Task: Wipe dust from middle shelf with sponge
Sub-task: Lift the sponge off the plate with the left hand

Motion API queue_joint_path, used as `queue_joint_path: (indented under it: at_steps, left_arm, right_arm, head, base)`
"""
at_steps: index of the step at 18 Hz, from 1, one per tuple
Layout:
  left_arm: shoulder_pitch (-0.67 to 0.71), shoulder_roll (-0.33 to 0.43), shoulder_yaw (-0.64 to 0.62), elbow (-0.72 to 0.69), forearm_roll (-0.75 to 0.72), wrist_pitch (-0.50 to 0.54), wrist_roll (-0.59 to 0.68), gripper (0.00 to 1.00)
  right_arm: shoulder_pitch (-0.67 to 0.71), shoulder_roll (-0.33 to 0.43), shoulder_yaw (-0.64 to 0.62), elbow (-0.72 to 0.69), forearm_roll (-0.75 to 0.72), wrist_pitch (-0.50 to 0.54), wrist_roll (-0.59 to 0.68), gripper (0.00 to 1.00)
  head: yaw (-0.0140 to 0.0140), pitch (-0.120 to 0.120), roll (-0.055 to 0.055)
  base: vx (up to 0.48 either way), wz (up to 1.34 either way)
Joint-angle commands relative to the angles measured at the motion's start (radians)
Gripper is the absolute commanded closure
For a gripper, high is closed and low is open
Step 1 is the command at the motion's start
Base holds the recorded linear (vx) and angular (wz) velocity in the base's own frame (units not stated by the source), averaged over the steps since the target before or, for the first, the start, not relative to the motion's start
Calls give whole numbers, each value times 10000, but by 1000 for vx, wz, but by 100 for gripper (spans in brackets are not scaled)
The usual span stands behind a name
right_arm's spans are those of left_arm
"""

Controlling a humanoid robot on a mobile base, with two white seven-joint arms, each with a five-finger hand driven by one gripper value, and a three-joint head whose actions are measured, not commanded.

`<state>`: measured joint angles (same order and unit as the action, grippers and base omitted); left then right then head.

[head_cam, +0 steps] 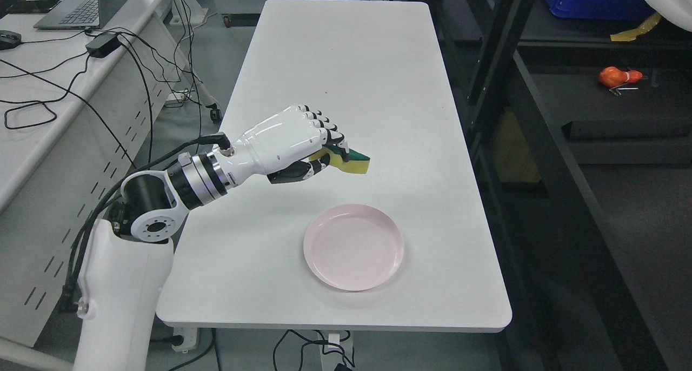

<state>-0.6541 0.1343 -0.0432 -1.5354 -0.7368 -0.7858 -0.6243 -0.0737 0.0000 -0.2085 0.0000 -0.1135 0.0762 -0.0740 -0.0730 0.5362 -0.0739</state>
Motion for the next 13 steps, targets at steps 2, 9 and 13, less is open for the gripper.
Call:
queue_joint_path:
  at_steps: [2, 9, 13]
  left_arm:
    - [174, -331, 478, -246, 36, 4, 0, 100]
    - [481, -346, 877, -246, 36, 4, 0, 100]
    - [482, -545, 969, -200, 36, 4, 0, 100]
  right_arm:
    - [1, -175, -1, -174, 0, 5, 4, 0]
    - [1, -175, -1, -174, 0, 5, 4, 0]
    - [1, -175, -1, -174, 0, 5, 4, 0]
  head:
    - [0, 0, 0]
    - [0, 0, 0]
    - [0, 0, 0]
  base:
    - [-81, -77]
    - [-145, -97]
    - [-151, -101]
